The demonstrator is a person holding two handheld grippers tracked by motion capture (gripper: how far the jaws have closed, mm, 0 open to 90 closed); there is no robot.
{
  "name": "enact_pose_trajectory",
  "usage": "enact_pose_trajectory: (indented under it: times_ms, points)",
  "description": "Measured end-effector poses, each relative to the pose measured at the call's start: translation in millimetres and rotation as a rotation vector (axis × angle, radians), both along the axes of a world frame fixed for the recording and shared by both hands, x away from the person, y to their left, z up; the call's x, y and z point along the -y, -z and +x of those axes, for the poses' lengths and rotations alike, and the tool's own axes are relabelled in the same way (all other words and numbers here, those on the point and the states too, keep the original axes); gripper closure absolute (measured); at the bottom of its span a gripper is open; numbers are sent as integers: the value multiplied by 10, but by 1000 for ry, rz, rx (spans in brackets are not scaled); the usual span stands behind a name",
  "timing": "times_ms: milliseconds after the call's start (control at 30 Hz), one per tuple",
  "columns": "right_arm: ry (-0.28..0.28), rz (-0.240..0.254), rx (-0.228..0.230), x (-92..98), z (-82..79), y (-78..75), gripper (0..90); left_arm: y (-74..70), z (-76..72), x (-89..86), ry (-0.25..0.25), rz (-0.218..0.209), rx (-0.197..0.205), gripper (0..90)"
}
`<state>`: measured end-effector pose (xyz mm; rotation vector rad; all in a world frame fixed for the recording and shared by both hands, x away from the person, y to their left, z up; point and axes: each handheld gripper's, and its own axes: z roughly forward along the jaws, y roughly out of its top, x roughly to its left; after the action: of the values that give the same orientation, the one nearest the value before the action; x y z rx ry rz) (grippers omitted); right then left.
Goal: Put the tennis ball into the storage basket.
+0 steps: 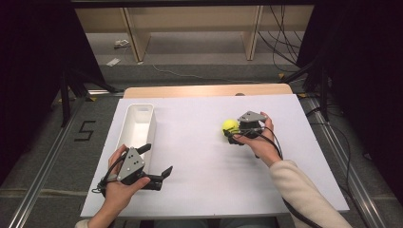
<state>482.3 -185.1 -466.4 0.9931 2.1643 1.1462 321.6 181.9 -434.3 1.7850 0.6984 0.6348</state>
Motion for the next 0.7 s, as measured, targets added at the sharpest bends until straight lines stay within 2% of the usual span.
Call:
enact_pose_trajectory:
  times_ms: [467,700]
  points:
    - [15,-14,-36,-68,137,120,156,-7,-7,3,2,3,5,0]
    - [16,-22,-35,-97,168,136,155,-8,-14,-6,-1,-5,4,0]
